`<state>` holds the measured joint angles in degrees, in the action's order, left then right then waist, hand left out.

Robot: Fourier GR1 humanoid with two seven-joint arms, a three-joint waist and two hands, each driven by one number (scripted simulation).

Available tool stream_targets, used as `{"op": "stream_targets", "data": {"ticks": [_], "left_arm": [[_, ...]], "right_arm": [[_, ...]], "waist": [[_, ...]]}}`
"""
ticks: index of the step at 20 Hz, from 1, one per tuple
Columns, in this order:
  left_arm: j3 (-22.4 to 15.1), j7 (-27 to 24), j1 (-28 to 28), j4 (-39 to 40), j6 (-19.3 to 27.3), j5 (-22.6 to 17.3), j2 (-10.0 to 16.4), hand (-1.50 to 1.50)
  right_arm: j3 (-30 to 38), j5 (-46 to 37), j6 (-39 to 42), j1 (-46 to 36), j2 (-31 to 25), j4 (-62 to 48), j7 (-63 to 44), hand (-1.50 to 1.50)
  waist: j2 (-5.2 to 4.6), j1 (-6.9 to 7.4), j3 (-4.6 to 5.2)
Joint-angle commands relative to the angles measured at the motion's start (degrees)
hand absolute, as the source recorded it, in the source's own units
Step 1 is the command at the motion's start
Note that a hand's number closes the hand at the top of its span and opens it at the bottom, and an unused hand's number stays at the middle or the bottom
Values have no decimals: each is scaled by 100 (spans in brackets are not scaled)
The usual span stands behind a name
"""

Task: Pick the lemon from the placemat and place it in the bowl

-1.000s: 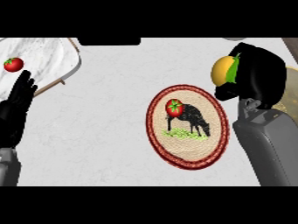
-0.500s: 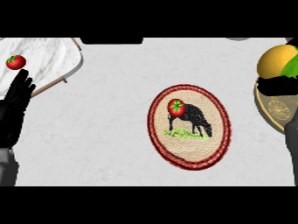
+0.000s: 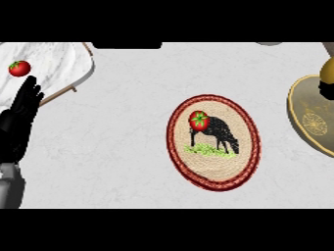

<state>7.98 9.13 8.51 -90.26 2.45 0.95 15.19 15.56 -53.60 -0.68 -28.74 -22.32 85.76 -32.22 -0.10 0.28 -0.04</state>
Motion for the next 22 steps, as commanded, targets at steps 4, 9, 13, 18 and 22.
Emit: {"op": "stream_targets", "data": {"ticks": [4, 9, 13, 18, 22], "left_arm": [[-213, -71, -330, -271, 32, 164, -237, 0], [-14, -122, 137, 145, -31, 88, -85, 0], [-63, 43, 210, 114, 135, 208, -192, 0], [-12, -326, 16, 227, -40, 122, -206, 0], [-82, -103, -13, -46, 113, 260, -226, 0]], "right_arm": [[729, 503, -799, -316, -655, -2088, 1586, 150], [349, -181, -132, -240, -1121, -3196, 1150, 150], [982, 520, -524, -650, -936, -4334, 1538, -150], [1115, 925, -327, -925, -1207, -5177, 2739, -150], [1982, 2002, -180, -788, -1205, -4657, 3232, -150]], "waist": [[-9, 50, -1], [-70, 71, 9], [-35, 90, -6], [-31, 93, -5], [13, 6, -12]]}}
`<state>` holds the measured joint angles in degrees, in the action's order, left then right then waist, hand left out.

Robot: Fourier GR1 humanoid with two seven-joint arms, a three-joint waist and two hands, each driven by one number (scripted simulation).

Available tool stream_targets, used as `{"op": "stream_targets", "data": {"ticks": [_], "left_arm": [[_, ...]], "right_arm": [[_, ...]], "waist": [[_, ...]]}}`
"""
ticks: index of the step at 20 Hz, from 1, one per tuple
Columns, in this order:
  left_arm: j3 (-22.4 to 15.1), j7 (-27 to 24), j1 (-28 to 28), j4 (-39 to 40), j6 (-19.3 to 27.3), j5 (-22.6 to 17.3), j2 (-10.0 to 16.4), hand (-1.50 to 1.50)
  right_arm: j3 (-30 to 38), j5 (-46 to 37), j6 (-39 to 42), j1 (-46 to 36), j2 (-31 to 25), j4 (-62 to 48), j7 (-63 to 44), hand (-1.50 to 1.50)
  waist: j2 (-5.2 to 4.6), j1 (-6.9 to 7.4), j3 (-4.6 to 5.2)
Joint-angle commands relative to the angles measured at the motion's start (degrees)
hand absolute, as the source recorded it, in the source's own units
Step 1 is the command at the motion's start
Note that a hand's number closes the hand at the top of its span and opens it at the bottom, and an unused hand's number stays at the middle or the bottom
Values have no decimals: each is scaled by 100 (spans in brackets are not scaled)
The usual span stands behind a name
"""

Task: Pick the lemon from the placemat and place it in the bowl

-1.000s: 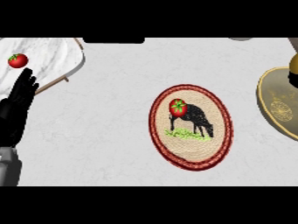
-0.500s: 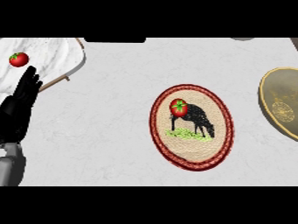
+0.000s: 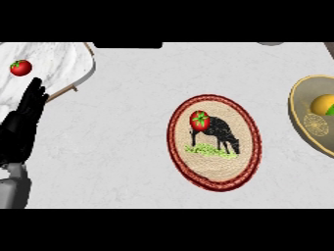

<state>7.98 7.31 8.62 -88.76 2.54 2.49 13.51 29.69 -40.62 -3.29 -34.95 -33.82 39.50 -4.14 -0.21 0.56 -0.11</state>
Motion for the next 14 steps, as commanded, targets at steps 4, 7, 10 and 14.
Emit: {"op": "stream_targets", "data": {"ticks": [4, 7, 10, 14], "left_arm": [[89, 490, 150, -296, 12, -69, 125, 0], [106, 139, -70, -57, 26, -42, 23, 0], [73, 200, 187, 15, 98, 62, 26, 0], [120, 121, -155, -91, 84, 22, -32, 0]], "right_arm": [[1461, 1693, -327, -183, 209, 314, 944, -150], [2069, 2471, -44, 131, 290, 432, 1352, -150], [2326, 2876, 691, 645, -184, 411, 1353, -150], [2724, 3368, 1582, 1660, -539, 654, 1303, -150]], "waist": [[59, -116, -12], [47, -186, 1], [28, -163, 7], [50, -191, 12]]}}
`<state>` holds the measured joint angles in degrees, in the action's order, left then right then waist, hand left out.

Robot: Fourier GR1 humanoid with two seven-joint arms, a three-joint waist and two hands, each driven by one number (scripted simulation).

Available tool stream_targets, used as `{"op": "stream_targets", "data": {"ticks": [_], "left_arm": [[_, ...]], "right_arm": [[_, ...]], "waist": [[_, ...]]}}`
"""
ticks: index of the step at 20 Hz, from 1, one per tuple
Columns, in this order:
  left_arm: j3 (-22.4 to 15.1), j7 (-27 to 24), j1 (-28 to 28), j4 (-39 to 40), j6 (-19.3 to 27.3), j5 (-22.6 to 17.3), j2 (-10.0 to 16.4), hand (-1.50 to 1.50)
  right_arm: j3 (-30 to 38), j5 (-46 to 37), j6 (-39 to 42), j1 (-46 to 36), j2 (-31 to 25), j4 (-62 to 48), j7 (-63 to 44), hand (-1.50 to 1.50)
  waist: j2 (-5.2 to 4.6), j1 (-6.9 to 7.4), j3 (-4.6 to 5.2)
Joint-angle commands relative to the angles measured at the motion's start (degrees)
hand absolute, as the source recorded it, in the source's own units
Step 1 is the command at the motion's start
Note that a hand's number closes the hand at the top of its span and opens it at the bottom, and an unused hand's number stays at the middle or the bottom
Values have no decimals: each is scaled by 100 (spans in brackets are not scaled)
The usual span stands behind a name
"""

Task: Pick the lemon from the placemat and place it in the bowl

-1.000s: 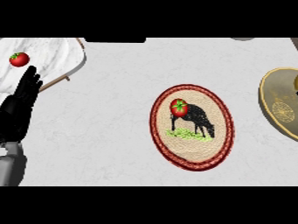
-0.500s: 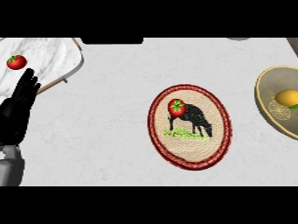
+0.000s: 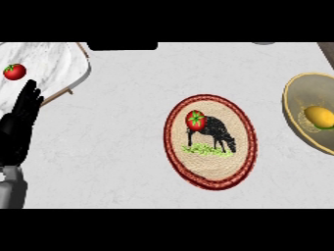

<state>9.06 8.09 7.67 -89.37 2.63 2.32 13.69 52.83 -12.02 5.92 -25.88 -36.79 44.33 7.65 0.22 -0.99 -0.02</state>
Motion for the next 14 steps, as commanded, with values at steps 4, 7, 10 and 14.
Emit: {"op": "stream_targets", "data": {"ticks": [4, 7, 10, 14], "left_arm": [[-5, 234, 256, -81, 1, 42, 36, 0], [250, -158, 204, 294, -125, -103, 147, 0], [38, -20, 38, -1, -128, -26, 3, 0], [81, 103, 297, 98, -30, 83, 16, 0]], "right_arm": [[724, 941, 1311, 1212, -707, -435, 593, -150], [958, 1447, 2149, 1534, -822, -407, 488, -150], [1156, 1697, 2592, 2006, -1040, -688, 916, -150], [1047, 2069, 2670, 1963, -1117, -460, 671, -150]], "waist": [[-22, 53, -5], [-17, 13, 1], [-18, 48, -4], [-18, 70, 2]]}}
